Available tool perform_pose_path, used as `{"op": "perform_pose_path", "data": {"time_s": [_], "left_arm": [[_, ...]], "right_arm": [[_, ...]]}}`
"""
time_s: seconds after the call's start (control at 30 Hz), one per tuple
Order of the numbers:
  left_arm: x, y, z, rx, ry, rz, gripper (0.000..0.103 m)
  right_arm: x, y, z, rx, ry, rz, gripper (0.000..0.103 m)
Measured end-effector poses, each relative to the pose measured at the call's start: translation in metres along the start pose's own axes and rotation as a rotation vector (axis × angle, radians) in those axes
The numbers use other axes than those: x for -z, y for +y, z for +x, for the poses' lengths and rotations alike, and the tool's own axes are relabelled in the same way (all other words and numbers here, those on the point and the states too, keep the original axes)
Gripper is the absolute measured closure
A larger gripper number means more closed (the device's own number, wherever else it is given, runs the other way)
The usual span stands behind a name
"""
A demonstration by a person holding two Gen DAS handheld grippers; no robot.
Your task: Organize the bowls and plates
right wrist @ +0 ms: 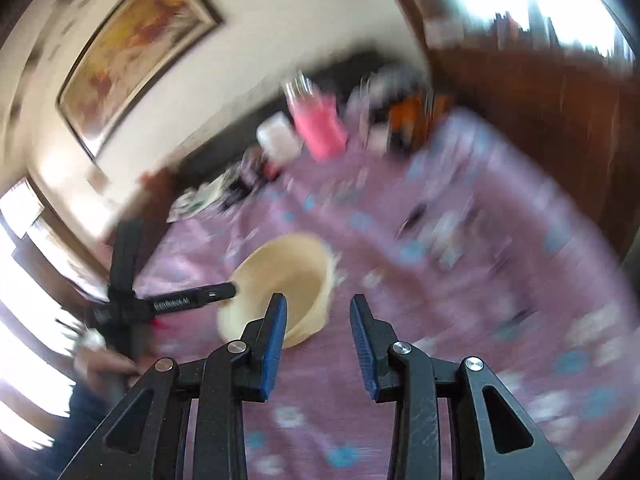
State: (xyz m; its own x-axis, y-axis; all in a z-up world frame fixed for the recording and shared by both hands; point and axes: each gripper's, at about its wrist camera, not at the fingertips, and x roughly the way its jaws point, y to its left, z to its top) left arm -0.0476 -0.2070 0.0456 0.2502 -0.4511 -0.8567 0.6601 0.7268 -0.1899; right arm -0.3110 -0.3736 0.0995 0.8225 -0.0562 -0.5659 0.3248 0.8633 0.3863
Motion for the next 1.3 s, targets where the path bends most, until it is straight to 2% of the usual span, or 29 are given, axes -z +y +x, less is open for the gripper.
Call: {"op": "perform_pose_path", "data": {"time_s": [0.03, 0.1, 0.17, 0.23, 0.33, 0.37, 0.4, 0.47, 0.53, 0.73, 0.87, 0.93, 1.0, 1.03, 1.07, 1.1, 1.3], "left_arm": [[0.0, 0.0, 0.0, -0.001, 0.0, 0.001, 0.047], [-0.002, 0.0, 0.0, -0.005, -0.006, 0.005, 0.047], [-0.003, -0.002, -0.002, -0.007, -0.017, 0.014, 0.047], [-0.003, -0.003, -0.004, -0.007, -0.024, 0.022, 0.047], [-0.007, -0.004, -0.001, -0.023, -0.023, 0.03, 0.047], [-0.009, -0.004, 0.001, -0.03, -0.02, 0.035, 0.047], [-0.011, -0.005, 0.003, -0.038, -0.014, 0.042, 0.047], [-0.013, -0.007, 0.007, -0.049, -0.011, 0.052, 0.047], [-0.015, -0.008, 0.009, -0.048, -0.009, 0.056, 0.047], [-0.017, -0.011, 0.018, -0.061, -0.001, 0.069, 0.047], [-0.016, -0.013, 0.026, -0.074, 0.012, 0.085, 0.047], [-0.014, -0.015, 0.03, -0.066, 0.026, 0.089, 0.055], [-0.009, -0.018, 0.031, -0.045, 0.029, 0.089, 0.072], [-0.007, -0.019, 0.029, -0.036, 0.029, 0.093, 0.077], [-0.003, -0.023, 0.026, -0.02, 0.034, 0.103, 0.087], [0.0, -0.025, 0.024, -0.014, 0.034, 0.108, 0.089], [0.028, -0.031, -0.009, -0.004, -0.016, 0.114, 0.088]], "right_arm": [[0.002, 0.011, -0.014, 0.029, -0.06, -0.055, 0.06], [0.002, 0.016, -0.025, 0.026, -0.11, -0.075, 0.034], [-0.001, 0.008, -0.021, -0.055, -0.1, -0.026, 0.033], [0.0, -0.005, -0.011, -0.066, -0.087, 0.058, 0.033], [0.004, -0.015, 0.011, -0.09, 0.024, 0.144, 0.033], [0.006, -0.018, 0.018, -0.096, 0.049, 0.186, 0.034], [0.007, -0.021, 0.025, -0.114, 0.073, 0.231, 0.043], [0.012, -0.024, 0.037, -0.085, 0.151, 0.292, 0.061], [0.018, -0.024, 0.047, -0.077, 0.196, 0.341, 0.066], [0.027, -0.025, 0.071, -0.122, 0.238, 0.457, 0.067], [0.031, -0.02, 0.085, -0.122, 0.267, 0.469, 0.067], [0.031, -0.018, 0.094, -0.118, 0.286, 0.467, 0.067], [0.033, -0.016, 0.102, -0.102, 0.301, 0.455, 0.068], [0.032, -0.014, 0.104, -0.105, 0.296, 0.441, 0.071], [0.031, -0.012, 0.103, -0.109, 0.282, 0.425, 0.084], [0.03, -0.01, 0.1, -0.106, 0.274, 0.412, 0.085], [0.024, 0.002, 0.084, -0.055, 0.254, 0.311, 0.087]]}}
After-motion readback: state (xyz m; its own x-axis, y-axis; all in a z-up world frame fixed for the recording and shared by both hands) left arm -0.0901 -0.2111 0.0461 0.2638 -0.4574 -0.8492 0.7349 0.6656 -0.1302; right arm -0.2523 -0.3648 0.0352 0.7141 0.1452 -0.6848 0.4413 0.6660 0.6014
